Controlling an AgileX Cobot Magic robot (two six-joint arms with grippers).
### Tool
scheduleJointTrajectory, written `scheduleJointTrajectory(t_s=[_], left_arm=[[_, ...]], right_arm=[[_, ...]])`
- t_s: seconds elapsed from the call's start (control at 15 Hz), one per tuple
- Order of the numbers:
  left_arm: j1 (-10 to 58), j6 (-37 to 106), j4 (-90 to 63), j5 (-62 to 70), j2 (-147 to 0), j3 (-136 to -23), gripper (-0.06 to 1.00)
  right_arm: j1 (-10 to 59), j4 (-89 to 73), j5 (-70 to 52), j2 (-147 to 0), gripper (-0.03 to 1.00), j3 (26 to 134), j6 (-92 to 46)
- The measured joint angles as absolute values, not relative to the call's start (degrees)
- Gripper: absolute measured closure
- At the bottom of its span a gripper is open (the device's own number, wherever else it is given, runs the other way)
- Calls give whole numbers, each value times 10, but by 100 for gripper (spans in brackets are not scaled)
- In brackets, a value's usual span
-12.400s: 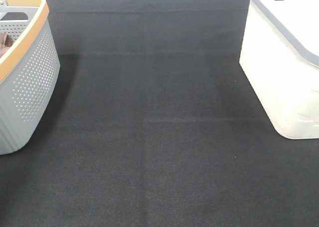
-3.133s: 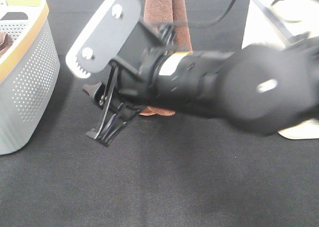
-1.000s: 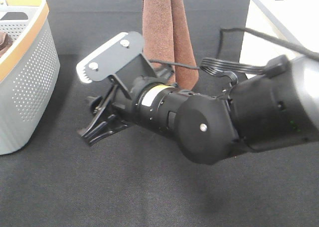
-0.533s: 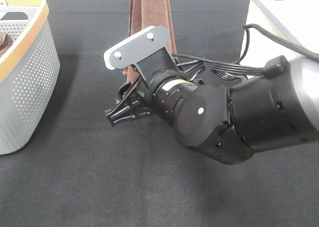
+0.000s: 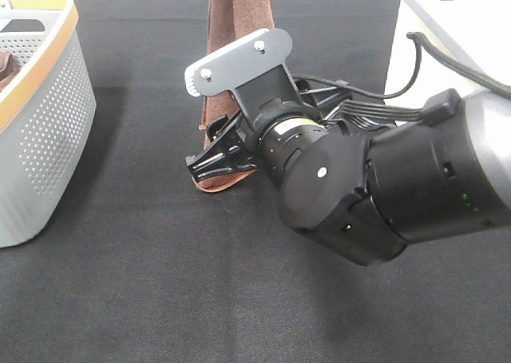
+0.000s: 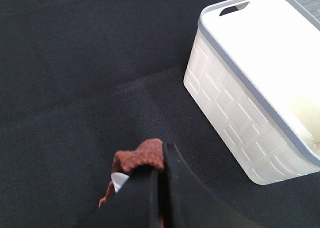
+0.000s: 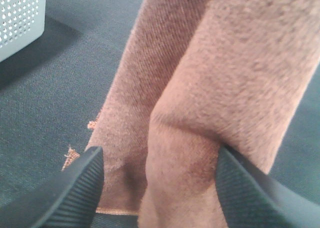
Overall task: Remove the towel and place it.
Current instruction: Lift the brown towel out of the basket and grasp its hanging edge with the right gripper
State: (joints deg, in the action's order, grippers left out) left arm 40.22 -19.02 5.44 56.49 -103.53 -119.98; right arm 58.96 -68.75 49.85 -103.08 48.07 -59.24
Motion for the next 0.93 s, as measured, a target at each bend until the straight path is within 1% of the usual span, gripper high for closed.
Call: scheduleJointTrajectory(t_s=[0.4,0.73,0.93], left_arm=[[402,-190,53,595,-999,-1201,94],[402,-186,38,618,-999,-1201,94],[402,-180,38,620,-999,-1201,94]], right_arm=[[590,-684,517,-1031,35,481,-602],[590,-650,521,-1031,35,481,-603],[590,-698,545,-1031,35,481,-652]])
